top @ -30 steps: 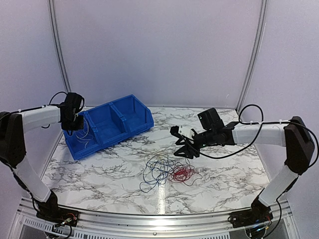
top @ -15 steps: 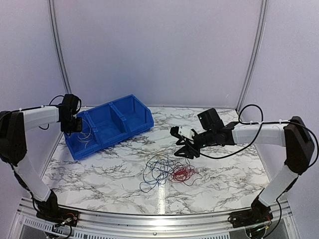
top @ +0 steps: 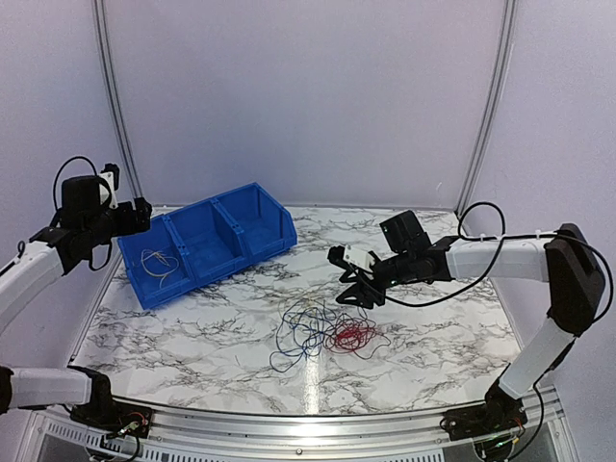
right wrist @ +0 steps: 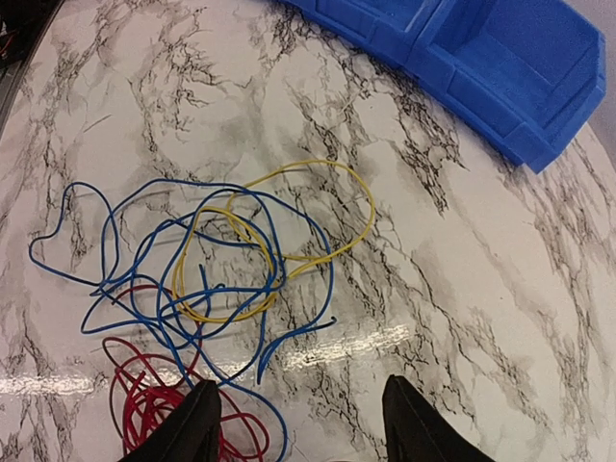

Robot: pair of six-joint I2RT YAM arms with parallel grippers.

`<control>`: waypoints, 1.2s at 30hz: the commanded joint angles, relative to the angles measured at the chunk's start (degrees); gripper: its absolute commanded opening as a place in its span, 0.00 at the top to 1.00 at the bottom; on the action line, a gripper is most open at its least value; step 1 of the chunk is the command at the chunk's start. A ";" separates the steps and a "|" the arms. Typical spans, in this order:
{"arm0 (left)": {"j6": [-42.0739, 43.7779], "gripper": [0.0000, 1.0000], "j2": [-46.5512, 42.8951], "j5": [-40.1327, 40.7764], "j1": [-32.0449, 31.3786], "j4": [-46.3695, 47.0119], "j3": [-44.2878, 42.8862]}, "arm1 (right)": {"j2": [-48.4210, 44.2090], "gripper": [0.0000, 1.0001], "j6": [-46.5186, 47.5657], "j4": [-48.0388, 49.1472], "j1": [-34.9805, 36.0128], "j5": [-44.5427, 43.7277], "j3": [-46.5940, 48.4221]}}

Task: Untangle the cables

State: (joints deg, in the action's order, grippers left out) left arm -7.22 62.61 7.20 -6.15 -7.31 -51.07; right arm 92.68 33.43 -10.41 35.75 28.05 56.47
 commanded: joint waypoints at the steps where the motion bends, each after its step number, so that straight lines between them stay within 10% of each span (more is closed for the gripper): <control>1: 1.64 0.01 -1.86 -7.00 -0.97 9.94 2.61 | 0.46 0.42 -3.04 0.00 -0.27 -0.39 2.91; 8: 6.44 0.01 -1.77 -8.90 -12.52 11.63 2.56 | 5.58 0.41 -9.99 -3.20 -0.37 -0.67 12.29; 16: 0.05 0.01 2.12 29.06 -19.88 19.66 2.70 | 20.26 0.42 -11.68 -10.81 -0.25 -1.68 26.49; 21: 0.43 0.01 1.43 7.71 -17.62 20.98 4.63 | 29.33 0.44 -11.31 -16.22 -0.21 1.91 35.66; 25: 5.72 0.23 -0.01 -2.49 -17.45 18.85 8.40 | 33.40 0.44 -11.76 -18.99 0.08 5.59 39.68; 29: 6.05 0.41 1.43 -8.95 -17.82 14.66 5.76 | 37.18 0.45 -12.55 -20.87 0.43 5.80 42.88; 36: 6.33 0.39 1.47 -11.25 -17.84 14.94 5.64 | 40.67 0.68 -12.43 -24.50 0.50 8.27 46.44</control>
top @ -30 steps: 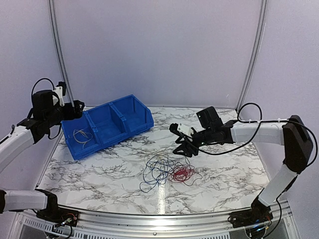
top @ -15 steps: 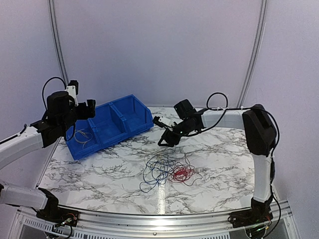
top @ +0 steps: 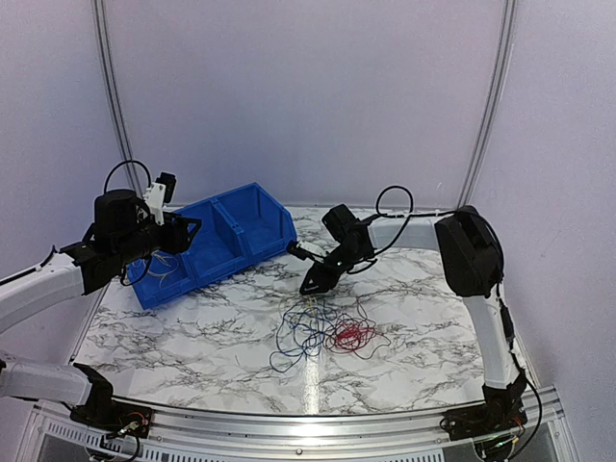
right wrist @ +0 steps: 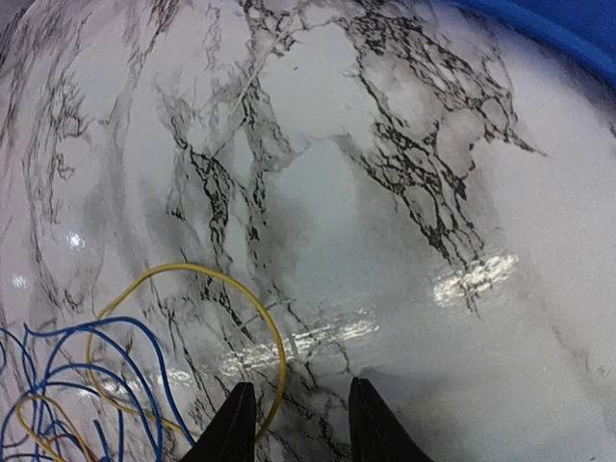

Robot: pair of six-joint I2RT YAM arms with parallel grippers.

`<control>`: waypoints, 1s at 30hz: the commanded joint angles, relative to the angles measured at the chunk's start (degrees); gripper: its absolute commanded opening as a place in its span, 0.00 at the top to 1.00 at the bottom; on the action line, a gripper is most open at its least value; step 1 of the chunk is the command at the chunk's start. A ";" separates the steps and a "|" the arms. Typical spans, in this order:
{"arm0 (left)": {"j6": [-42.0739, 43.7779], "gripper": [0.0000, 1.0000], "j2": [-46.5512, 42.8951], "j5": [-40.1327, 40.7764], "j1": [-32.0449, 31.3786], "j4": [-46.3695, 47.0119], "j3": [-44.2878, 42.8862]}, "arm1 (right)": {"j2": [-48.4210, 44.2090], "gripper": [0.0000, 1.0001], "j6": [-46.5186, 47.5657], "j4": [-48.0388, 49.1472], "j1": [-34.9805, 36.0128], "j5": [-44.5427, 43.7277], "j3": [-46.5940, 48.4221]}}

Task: Untangle the cables

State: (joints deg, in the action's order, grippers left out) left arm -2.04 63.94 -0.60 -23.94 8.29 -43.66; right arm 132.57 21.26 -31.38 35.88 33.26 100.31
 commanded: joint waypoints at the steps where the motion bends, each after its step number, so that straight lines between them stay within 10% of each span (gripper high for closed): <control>1: 0.42 0.35 0.13 -1.83 -0.05 -0.54 -1.65 | 0.60 0.79 -0.22 -3.95 0.44 4.01 2.72; 4: -0.09 0.32 0.17 0.99 -0.03 -0.36 -1.48 | -0.72 1.00 1.05 -6.39 0.42 6.71 3.41; 21: -10.05 0.34 14.69 -0.54 -18.32 0.72 -5.45 | -27.25 1.00 2.25 -1.71 0.68 8.72 -13.23; 26: -22.77 0.41 26.07 0.78 -19.46 1.99 -7.06 | -33.31 0.63 2.88 7.75 0.76 2.68 -26.98; 30: -21.87 0.43 32.84 3.73 -23.52 2.57 -10.84 | -37.00 0.53 3.98 12.55 0.73 -0.83 -34.98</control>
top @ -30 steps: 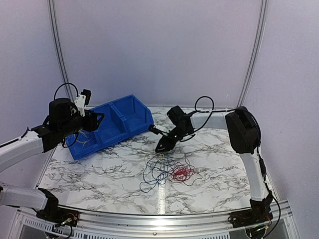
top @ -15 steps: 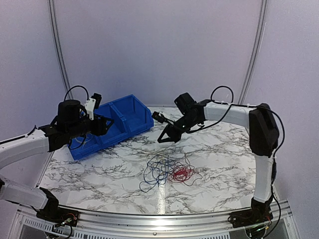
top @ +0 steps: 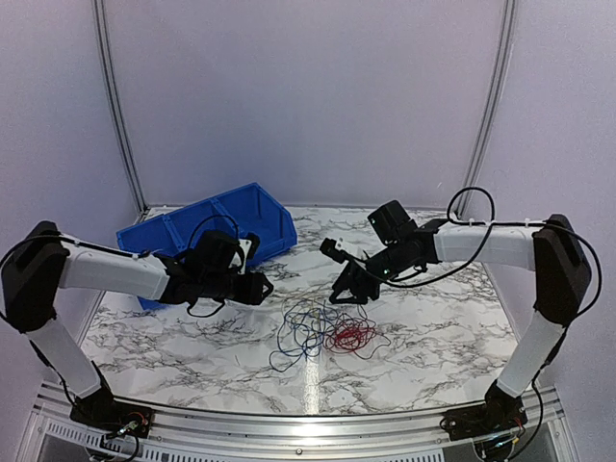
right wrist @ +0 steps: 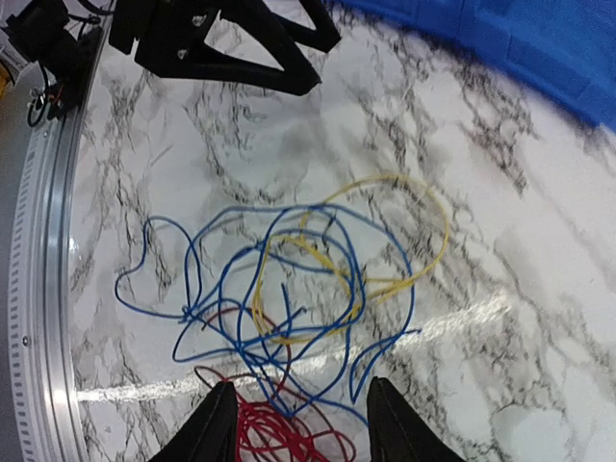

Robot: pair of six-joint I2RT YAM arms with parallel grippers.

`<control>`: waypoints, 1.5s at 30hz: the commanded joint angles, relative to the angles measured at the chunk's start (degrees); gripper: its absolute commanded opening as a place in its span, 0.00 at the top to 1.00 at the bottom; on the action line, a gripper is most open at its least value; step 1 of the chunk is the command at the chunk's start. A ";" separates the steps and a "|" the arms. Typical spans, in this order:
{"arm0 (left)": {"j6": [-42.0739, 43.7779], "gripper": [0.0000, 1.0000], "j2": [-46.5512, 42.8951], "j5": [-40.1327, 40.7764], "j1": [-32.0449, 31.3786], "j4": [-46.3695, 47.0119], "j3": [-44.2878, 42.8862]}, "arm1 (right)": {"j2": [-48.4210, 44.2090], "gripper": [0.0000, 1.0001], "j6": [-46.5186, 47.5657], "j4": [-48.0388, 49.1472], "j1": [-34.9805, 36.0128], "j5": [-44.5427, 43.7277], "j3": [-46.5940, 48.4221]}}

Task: Untangle the cables

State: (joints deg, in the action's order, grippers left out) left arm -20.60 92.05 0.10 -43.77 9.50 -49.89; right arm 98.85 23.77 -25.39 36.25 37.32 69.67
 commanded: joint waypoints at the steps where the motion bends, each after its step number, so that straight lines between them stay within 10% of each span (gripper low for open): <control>1: -2.65 0.43 6.95 3.84 -4.26 0.51 -6.45 | -3.45 0.53 2.32 6.19 0.30 -5.37 -4.78; 19: -4.67 0.56 25.31 3.47 -4.31 -8.00 -20.27 | -2.47 0.52 10.83 5.87 0.16 -8.02 -7.88; 26: -3.49 0.94 26.45 2.83 -4.33 -7.25 -21.38 | -1.77 0.52 11.64 5.98 0.17 -8.41 -8.05; 38: -4.35 1.00 -2.48 15.52 -8.44 -2.75 -13.02 | 4.50 0.30 9.64 8.42 0.30 -8.71 -8.03; 45: -4.80 1.00 -16.25 18.94 -10.78 -2.67 -11.33 | 10.75 0.39 9.17 7.14 0.30 -7.77 -6.38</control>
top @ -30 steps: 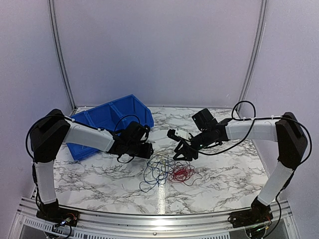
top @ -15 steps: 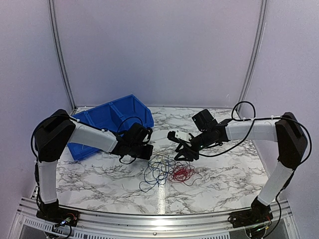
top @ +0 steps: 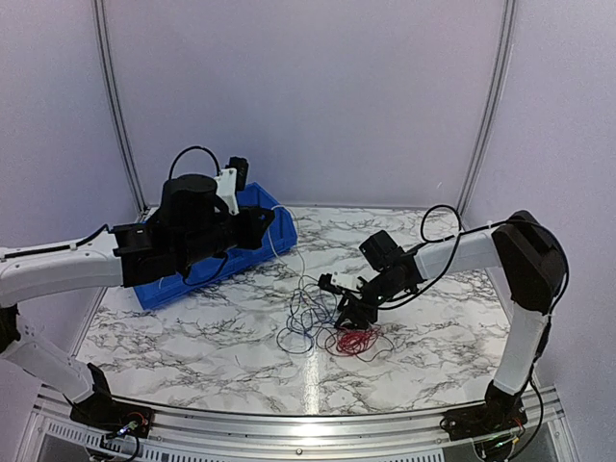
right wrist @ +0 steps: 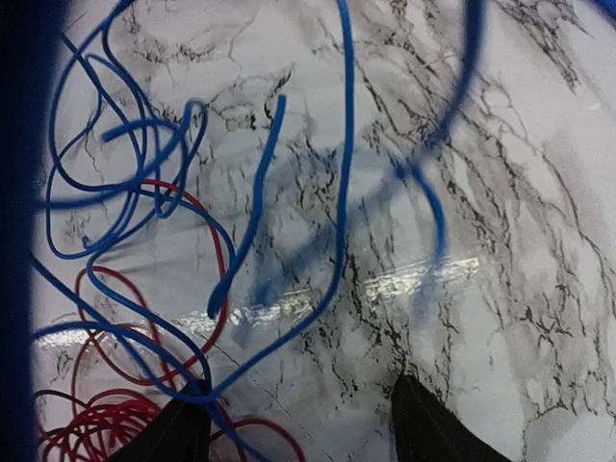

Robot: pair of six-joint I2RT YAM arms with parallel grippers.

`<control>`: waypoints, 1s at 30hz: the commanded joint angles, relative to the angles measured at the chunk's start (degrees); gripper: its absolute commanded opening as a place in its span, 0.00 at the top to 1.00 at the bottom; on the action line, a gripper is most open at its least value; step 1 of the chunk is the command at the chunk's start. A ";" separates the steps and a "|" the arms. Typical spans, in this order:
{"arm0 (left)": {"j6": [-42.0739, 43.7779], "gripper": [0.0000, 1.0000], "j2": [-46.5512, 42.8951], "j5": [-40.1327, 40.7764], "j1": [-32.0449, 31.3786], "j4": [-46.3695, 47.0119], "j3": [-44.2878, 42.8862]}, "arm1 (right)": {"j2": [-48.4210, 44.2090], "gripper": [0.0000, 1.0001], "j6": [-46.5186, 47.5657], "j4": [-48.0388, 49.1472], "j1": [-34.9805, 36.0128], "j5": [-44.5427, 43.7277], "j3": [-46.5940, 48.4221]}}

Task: Untangle the cables

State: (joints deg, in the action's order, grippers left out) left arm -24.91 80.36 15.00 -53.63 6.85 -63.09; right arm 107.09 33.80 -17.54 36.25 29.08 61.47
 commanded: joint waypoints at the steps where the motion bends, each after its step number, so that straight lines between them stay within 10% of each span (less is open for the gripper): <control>1: -0.31 1.00 -5.90 4.59 -1.47 -0.05 1.71 | 3.16 0.40 -0.97 -0.88 0.31 0.57 2.05; 14: 10.38 1.00 -11.56 6.03 -7.04 -11.26 -19.85 | 7.65 0.94 -1.78 -3.92 -0.08 -0.21 5.07; 30: 10.64 1.00 -7.91 -0.20 -8.42 -18.92 -31.78 | 3.86 1.00 -1.50 -5.92 -0.84 -1.89 6.32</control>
State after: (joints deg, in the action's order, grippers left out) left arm -13.93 71.24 16.91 -61.39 -9.37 -95.96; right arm 112.84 32.36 -19.14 35.81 30.22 67.35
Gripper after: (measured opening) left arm 0.016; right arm 0.022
